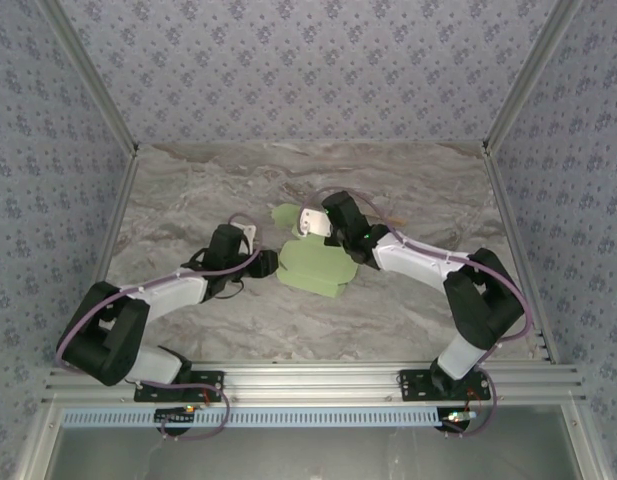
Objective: Fold the paper box
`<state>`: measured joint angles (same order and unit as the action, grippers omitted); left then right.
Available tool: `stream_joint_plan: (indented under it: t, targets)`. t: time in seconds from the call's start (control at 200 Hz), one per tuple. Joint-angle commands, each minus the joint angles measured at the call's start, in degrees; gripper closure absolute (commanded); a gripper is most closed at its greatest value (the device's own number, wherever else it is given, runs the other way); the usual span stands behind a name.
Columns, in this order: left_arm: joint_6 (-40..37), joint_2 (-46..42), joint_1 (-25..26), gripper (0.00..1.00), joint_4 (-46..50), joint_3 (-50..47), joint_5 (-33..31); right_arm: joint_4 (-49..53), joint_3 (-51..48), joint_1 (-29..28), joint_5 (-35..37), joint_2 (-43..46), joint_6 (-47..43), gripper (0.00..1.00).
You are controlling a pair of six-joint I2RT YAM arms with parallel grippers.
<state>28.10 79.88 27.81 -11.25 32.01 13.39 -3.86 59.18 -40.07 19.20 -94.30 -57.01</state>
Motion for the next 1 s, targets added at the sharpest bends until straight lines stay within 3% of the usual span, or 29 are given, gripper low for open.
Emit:
stream_joint_plan:
  t: [0.0, 0.43, 0.61, 0.999]
  targets:
    - [2.0, -1.4, -2.2, 0.56, -3.0, -1.1, -1.5, -10.2, -2.6, -0.4, 1.9, -0.2, -7.5, 1.00]
    - [-0.3, -5.2, -12.6, 0.54, -4.6, 0.1, -4.0, -26.5, -10.6, 1.6, -2.8, -2.5, -19.6, 1.00]
    - [-7.2, 2.0, -15.9, 0.51, -5.4, 6.7, -0.3, -29.6, -12.8, 3.5, -7.4, -3.5, -21.4, 1.00]
    - [-19.3, 23.9, -16.4, 0.50, 9.1, 29.4, 8.5, -27.9, -12.3, 6.6, -12.2, -3.6, -17.6, 1.00]
